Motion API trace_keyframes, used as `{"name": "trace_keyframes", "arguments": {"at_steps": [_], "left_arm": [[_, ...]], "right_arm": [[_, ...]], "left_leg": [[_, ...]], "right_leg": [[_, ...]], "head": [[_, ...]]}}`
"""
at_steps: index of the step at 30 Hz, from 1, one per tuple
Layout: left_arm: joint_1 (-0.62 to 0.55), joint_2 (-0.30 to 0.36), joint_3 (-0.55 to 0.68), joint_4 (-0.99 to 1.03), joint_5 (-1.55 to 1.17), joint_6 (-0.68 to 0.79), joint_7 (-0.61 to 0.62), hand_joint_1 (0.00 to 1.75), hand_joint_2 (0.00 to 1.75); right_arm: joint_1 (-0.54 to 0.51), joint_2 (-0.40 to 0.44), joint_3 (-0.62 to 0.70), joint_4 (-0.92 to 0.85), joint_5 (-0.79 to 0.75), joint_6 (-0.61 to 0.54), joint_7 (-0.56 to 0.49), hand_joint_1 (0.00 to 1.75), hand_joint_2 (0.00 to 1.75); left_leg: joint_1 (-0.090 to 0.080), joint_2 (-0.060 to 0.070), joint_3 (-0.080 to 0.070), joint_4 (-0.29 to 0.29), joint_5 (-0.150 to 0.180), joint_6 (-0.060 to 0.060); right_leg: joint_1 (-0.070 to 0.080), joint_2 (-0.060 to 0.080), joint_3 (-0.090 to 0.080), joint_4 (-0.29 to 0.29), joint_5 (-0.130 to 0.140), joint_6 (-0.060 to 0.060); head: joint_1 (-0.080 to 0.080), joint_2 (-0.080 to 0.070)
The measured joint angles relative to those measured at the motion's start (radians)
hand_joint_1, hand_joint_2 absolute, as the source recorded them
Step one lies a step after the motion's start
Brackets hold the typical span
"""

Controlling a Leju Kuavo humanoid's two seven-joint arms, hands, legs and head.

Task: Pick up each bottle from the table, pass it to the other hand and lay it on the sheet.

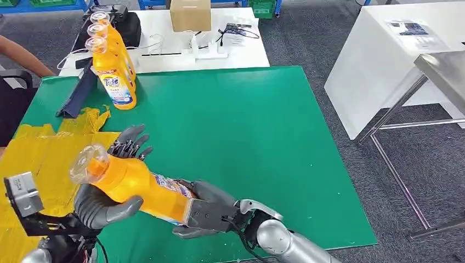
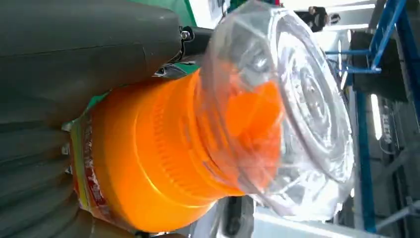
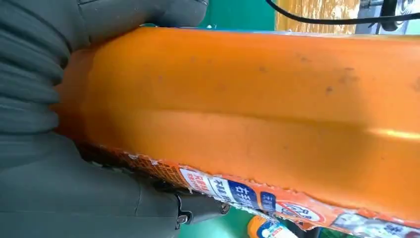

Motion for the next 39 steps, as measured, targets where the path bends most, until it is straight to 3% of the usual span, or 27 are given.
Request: {"name": "trace_keyframes", "arguments": {"at_steps": [2, 3, 4, 30, 31, 32, 35, 36, 39], "left_arm": [[0.012, 0.008, -0.007, -0.008, -0.003, -0.020, -0.005, 0.00, 1.75], [0.015, 0.011, -0.011, -0.010, -0.006, -0.023, -0.008, 0.31, 1.75], [0.017, 0.013, -0.014, -0.013, -0.010, -0.024, -0.008, 1.75, 1.75], [0.014, 0.025, -0.030, -0.023, -0.105, -0.042, -0.045, 1.75, 1.75], [0.013, 0.025, -0.031, -0.023, -0.106, -0.043, -0.047, 1.75, 1.75], [0.013, 0.025, -0.031, -0.023, -0.108, -0.043, -0.048, 1.75, 1.75], [0.013, 0.025, -0.031, -0.023, -0.136, -0.040, -0.059, 1.75, 1.75], [0.014, 0.025, -0.032, -0.023, -0.157, -0.036, -0.066, 1.75, 1.75], [0.017, 0.025, -0.032, -0.032, -0.253, 0.004, -0.113, 1.75, 1.75]], "right_arm": [[0.000, 0.000, -0.001, 0.002, -0.003, -0.002, -0.002, 1.75, 1.75], [0.001, 0.000, -0.001, 0.003, -0.003, -0.003, -0.002, 1.75, 1.75], [0.001, 0.000, -0.001, 0.005, -0.003, -0.003, -0.002, 1.75, 1.75], [0.014, 0.005, -0.016, 0.006, 0.007, -0.008, -0.016, 1.75, 1.75], [0.014, 0.006, -0.018, 0.005, 0.010, -0.008, -0.017, 1.50, 1.75], [0.015, 0.006, -0.019, 0.003, 0.011, -0.008, -0.018, 0.00, 1.75], [0.021, 0.007, -0.027, -0.006, 0.026, -0.020, -0.018, 0.00, 1.75], [0.024, 0.009, -0.034, -0.010, 0.031, -0.027, -0.016, 0.00, 0.00], [0.033, 0.003, -0.063, -0.031, 0.046, -0.045, -0.021, 0.00, 0.00]], "left_leg": [[0.000, 0.000, 0.000, 0.000, 0.000, 0.000], [0.000, 0.000, 0.000, 0.000, 0.000, 0.000], [0.000, 0.000, 0.000, 0.000, 0.000, 0.000], [0.000, 0.000, 0.000, 0.000, 0.000, 0.000], [0.000, 0.000, 0.000, 0.000, 0.000, 0.000], [0.000, 0.000, 0.000, 0.000, 0.000, 0.000], [0.000, 0.000, 0.000, 0.000, 0.000, 0.000], [0.000, 0.000, 0.000, 0.000, 0.000, 0.000], [0.000, 0.000, 0.000, 0.000, 0.000, 0.000]], "right_leg": [[0.000, 0.000, -0.001, 0.000, 0.000, 0.000], [0.000, 0.000, -0.002, 0.000, 0.000, 0.000], [0.000, 0.000, -0.002, 0.000, 0.000, 0.000], [0.000, 0.000, -0.002, 0.000, 0.000, 0.000], [0.000, 0.000, -0.002, 0.000, 0.000, 0.000], [0.000, 0.000, -0.002, 0.000, 0.000, 0.000], [0.000, 0.000, -0.002, 0.000, 0.000, 0.000], [0.000, 0.000, -0.002, 0.000, 0.000, 0.000], [0.000, 0.000, -0.002, 0.000, 0.000, 0.000]], "head": [[0.000, 0.000], [0.000, 0.000], [0.000, 0.000], [0.000, 0.000], [0.000, 0.000], [0.000, 0.000], [0.000, 0.000], [0.000, 0.000], [0.000, 0.000]]}}
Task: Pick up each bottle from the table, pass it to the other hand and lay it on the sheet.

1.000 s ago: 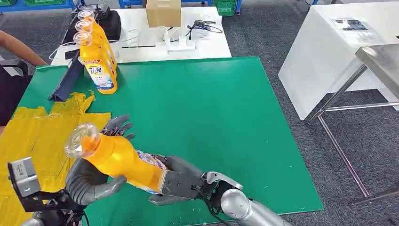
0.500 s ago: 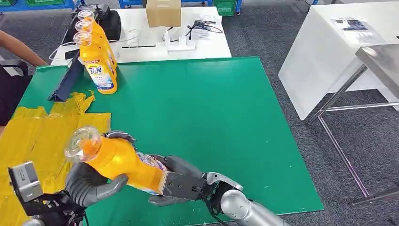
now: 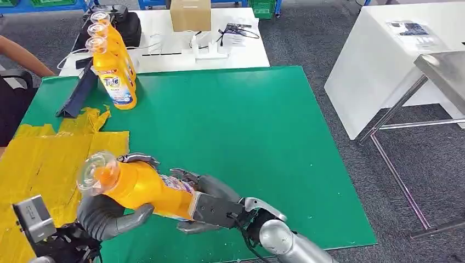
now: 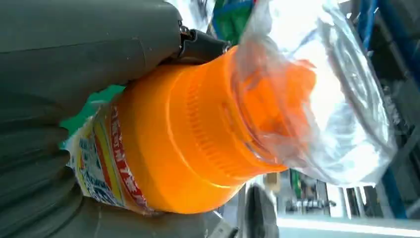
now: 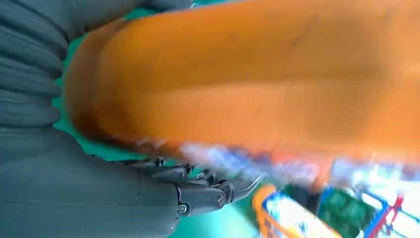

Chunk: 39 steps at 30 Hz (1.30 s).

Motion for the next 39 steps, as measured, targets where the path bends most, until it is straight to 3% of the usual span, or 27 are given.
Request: {"name": "trace_keyframes", "arguments": {"at_steps": [11, 16, 20, 25, 30, 39], "left_arm": [[0.043, -0.005, 0.128, -0.033, -0.557, 0.261, -0.152, 1.75, 1.75], [0.072, 0.024, 0.188, -0.028, -1.029, 0.459, -0.166, 1.75, 1.75], [0.067, 0.171, 0.190, 0.055, -1.370, 0.470, -0.100, 1.75, 1.75], [0.046, 0.336, 0.180, 0.212, -1.407, 0.433, -0.080, 1.75, 1.75], [0.036, 0.399, 0.169, 0.265, -1.408, 0.406, -0.064, 1.75, 1.75], [-0.049, 0.551, 0.077, 0.399, -1.311, 0.178, -0.049, 1.75, 1.75]], "right_arm": [[0.106, -0.043, -0.148, -0.192, 0.041, 0.031, 0.005, 0.00, 0.00], [0.161, -0.087, -0.229, -0.289, 0.025, 0.047, 0.003, 0.00, 0.00], [0.172, -0.126, -0.302, -0.348, -0.044, 0.060, -0.002, 0.00, 0.00], [0.171, -0.154, -0.366, -0.372, -0.079, 0.076, -0.003, 0.00, 0.00], [0.171, -0.162, -0.381, -0.380, -0.079, 0.080, -0.003, 0.00, 0.00], [0.150, -0.172, -0.390, -0.377, -0.076, 0.085, 0.003, 0.00, 0.00]], "left_leg": [[0.000, 0.000, 0.000, 0.000, 0.000, 0.000], [0.000, 0.000, 0.000, 0.000, -0.001, 0.000], [0.000, 0.001, 0.001, 0.000, -0.001, 0.000], [0.001, 0.002, 0.002, 0.000, 0.000, -0.001], [0.000, 0.001, 0.001, 0.000, 0.000, -0.001], [0.001, 0.001, 0.001, 0.000, 0.000, -0.001]], "right_leg": [[0.000, 0.000, -0.001, 0.000, 0.000, 0.000], [0.000, 0.000, -0.006, 0.000, -0.001, 0.000], [0.000, 0.000, -0.006, 0.000, -0.001, -0.001], [0.001, 0.000, -0.006, 0.001, 0.000, -0.001], [0.000, 0.000, -0.006, 0.001, 0.000, -0.001], [0.001, 0.000, -0.006, 0.001, 0.000, -0.001]], "head": [[0.000, 0.000], [0.000, 0.000], [0.000, 0.000], [0.000, 0.000], [0.000, 0.000], [0.000, 0.000]]}}
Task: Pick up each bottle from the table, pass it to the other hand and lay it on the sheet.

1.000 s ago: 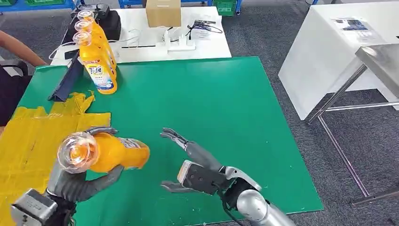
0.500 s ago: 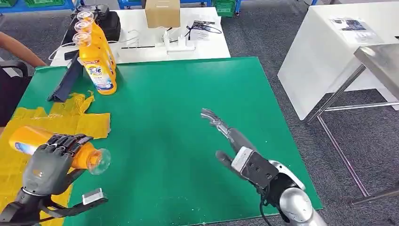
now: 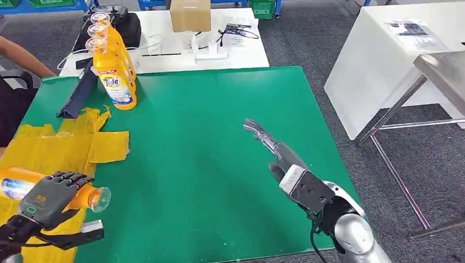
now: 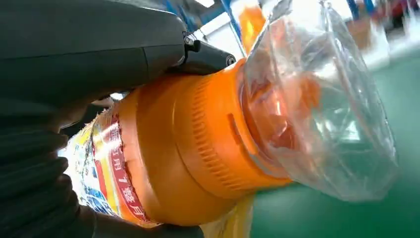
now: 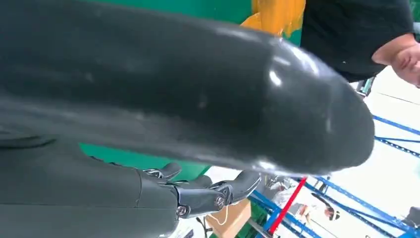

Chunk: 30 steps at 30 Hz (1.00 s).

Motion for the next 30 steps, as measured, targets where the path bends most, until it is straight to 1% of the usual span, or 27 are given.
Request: {"name": "trace_keyframes", "arguments": {"at_steps": [6, 11, 16, 23, 30], "left_arm": [[-0.054, 0.068, -0.057, 0.045, 0.040, -0.064, -0.004, 1.75, 1.75], [-0.096, 0.118, -0.107, 0.061, 0.124, -0.128, -0.037, 1.75, 1.75], [-0.122, 0.158, -0.147, 0.071, 0.170, -0.150, -0.052, 1.75, 1.75], [-0.135, 0.192, -0.192, 0.076, 0.217, -0.157, -0.068, 1.75, 1.75], [-0.136, 0.199, -0.230, 0.099, 0.274, -0.164, -0.098, 1.75, 1.75]], "right_arm": [[-0.018, 0.000, 0.002, 0.012, 0.003, 0.000, 0.005, 0.00, 0.00], [-0.040, 0.005, 0.007, 0.034, 0.003, 0.013, 0.006, 0.00, 0.00], [-0.062, 0.010, 0.017, 0.056, -0.003, 0.014, 0.008, 0.00, 0.00], [-0.079, 0.013, 0.029, 0.075, -0.013, 0.014, 0.010, 0.00, 0.00], [-0.105, 0.015, 0.045, 0.093, -0.029, 0.018, 0.013, 0.00, 0.00]], "left_leg": [[0.000, 0.000, -0.001, 0.000, 0.000, 0.000], [0.000, 0.000, -0.001, 0.000, 0.000, 0.000], [0.000, 0.000, -0.001, 0.000, 0.000, 0.000], [0.000, 0.000, -0.001, 0.000, 0.000, 0.000], [0.000, 0.000, -0.001, 0.000, 0.000, 0.000]], "right_leg": [[0.000, 0.000, 0.002, 0.000, 0.000, 0.000], [0.000, 0.000, 0.005, 0.000, 0.000, 0.000], [0.000, 0.000, 0.005, 0.000, 0.000, 0.000], [0.000, 0.000, 0.005, 0.000, 0.000, 0.000], [0.000, 0.000, 0.006, 0.000, 0.000, 0.000]], "head": [[0.000, 0.000], [0.000, 0.000], [0.000, 0.000], [0.000, 0.000], [0.000, 0.000]]}}
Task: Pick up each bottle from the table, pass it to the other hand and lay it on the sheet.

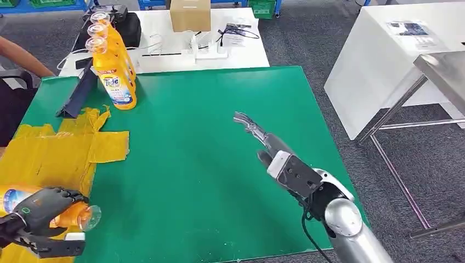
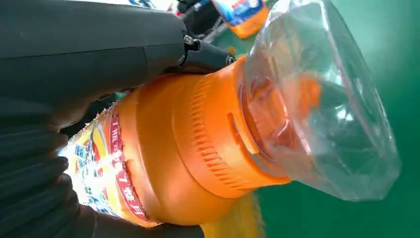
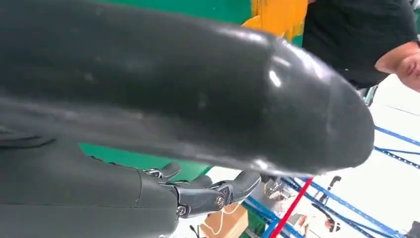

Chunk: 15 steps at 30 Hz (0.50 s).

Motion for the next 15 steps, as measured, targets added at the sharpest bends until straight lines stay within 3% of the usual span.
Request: {"name": "trace_keyframes", "arguments": {"at_steps": [7, 8, 9, 12, 13, 15], "left_arm": [[0.005, -0.015, -0.039, 0.055, -0.005, 0.036, -0.010, 1.75, 1.75], [0.005, -0.018, -0.045, 0.061, -0.006, 0.037, -0.010, 1.17, 1.75], [0.006, -0.020, -0.050, 0.067, -0.009, 0.043, -0.011, 0.00, 1.75], [0.008, -0.037, -0.061, 0.092, -0.021, 0.070, -0.015, 0.00, 1.75], [0.013, -0.045, -0.066, 0.101, -0.030, 0.083, -0.015, 0.00, 0.00], [0.017, -0.060, -0.072, 0.113, -0.041, 0.109, -0.015, 0.00, 0.00]], "right_arm": [[-0.026, 0.000, 0.019, 0.018, -0.008, 0.004, 0.003, 0.00, 0.00], [-0.027, 0.001, 0.021, 0.021, -0.010, 0.006, 0.003, 0.00, 0.00], [-0.029, 0.002, 0.023, 0.024, -0.011, 0.007, 0.003, 0.00, 0.00], [-0.035, 0.002, 0.029, 0.031, -0.017, 0.008, 0.004, 0.00, 0.00], [-0.037, 0.002, 0.031, 0.034, -0.018, 0.007, 0.005, 0.00, 0.00], [-0.037, 0.002, 0.033, 0.037, -0.020, 0.007, 0.005, 0.00, 0.00]], "left_leg": [[0.000, 0.000, 0.000, 0.000, 0.000, 0.000], [0.000, 0.000, 0.000, 0.000, 0.000, 0.000], [0.000, 0.000, 0.000, 0.000, 0.000, 0.000], [0.000, 0.000, 0.000, 0.000, 0.000, 0.000], [0.000, 0.000, 0.000, 0.000, 0.000, 0.000], [0.000, 0.000, 0.000, 0.000, 0.000, 0.000]], "right_leg": [[0.000, 0.000, 0.002, 0.000, 0.000, 0.000], [0.000, 0.000, 0.002, 0.000, 0.000, 0.000], [0.000, 0.000, 0.002, 0.000, 0.000, 0.000], [0.000, 0.000, 0.001, 0.000, 0.000, 0.000], [0.000, 0.000, 0.001, 0.000, 0.000, 0.000], [0.000, 0.000, 0.001, 0.000, 0.000, 0.000]], "head": [[0.000, 0.000], [0.000, 0.000], [0.000, 0.000], [0.000, 0.000], [0.000, 0.000], [0.000, 0.000]]}}
